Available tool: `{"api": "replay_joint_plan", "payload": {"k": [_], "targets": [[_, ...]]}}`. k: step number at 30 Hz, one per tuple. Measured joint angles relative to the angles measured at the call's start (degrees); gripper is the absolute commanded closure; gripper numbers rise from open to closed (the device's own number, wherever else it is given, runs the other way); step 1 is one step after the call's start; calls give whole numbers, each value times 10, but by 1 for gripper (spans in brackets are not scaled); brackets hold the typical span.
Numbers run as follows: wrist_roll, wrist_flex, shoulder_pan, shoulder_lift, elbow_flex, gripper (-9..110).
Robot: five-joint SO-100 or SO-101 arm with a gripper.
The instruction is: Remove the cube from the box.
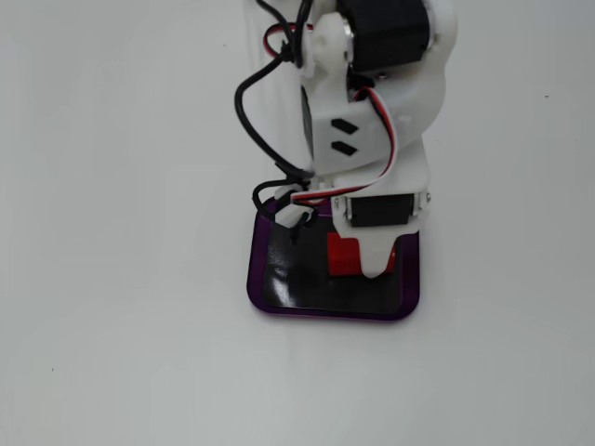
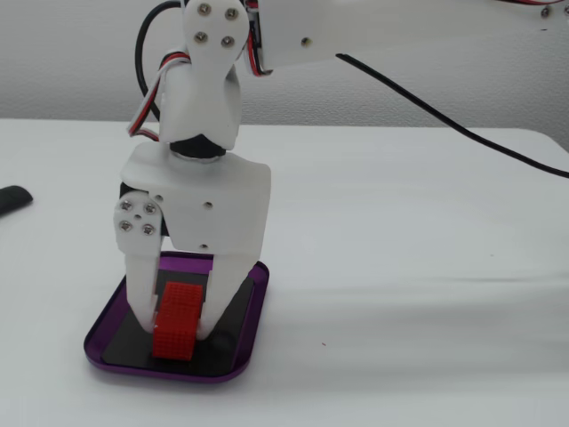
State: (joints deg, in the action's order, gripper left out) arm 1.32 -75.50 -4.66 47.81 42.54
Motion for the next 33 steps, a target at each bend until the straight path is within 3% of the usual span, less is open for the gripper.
{"api": "replay_joint_plan", "payload": {"k": [5,10,19,26,33], "targets": [[0,-7,0,0,-3,102],[-1,-86,0,9,-65,102],[-2,-202,2,154,-146,102],[0,-196,12,284,59,102],[0,-69,58,468,362,102]]}}
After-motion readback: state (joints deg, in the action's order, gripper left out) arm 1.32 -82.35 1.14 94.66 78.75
